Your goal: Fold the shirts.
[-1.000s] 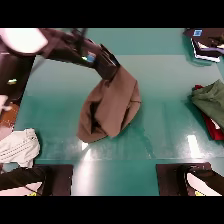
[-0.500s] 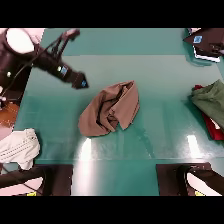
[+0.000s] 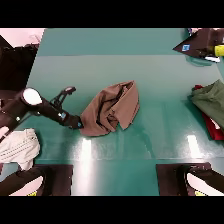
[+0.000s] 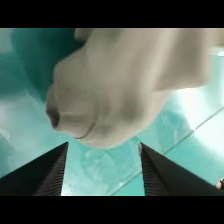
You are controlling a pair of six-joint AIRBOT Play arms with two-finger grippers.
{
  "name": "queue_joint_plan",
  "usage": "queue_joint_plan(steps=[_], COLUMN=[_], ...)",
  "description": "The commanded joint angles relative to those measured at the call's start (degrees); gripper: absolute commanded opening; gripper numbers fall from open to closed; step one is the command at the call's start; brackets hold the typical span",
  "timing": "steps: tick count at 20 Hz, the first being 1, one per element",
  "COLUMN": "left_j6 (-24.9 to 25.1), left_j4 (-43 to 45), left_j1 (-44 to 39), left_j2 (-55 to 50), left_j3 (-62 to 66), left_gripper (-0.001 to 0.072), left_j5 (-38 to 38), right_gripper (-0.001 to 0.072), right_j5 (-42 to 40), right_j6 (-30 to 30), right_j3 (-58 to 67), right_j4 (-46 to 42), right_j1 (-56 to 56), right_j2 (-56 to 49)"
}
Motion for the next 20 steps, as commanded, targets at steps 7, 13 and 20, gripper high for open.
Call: queue_joint_plan(steps=[7, 13, 20], left_j6=[1.09, 0.85, -1.51], left_j4=[-8.22, -3.1, 9.14], left_j1=[0.13, 0.15, 0.13], left_j2=[0.94, 1.22, 3.56], left_j3=[-8.72, -1.66, 20.94], left_gripper=[0.0118, 0.0023, 0.0023], left_j5=[12.39, 7.45, 0.35], right_gripper=[0.0017, 0.0017, 0.0171], right_j5=[0.48, 8.04, -13.29], right_j6=[-0.07, -0.07, 0.0], right_j3=[-0.07, -3.08, -38.42], right_j4=[-0.17, -2.12, -0.48], right_j1=[5.27, 5.97, 12.22], right_j2=[-3.19, -2.08, 9.73])
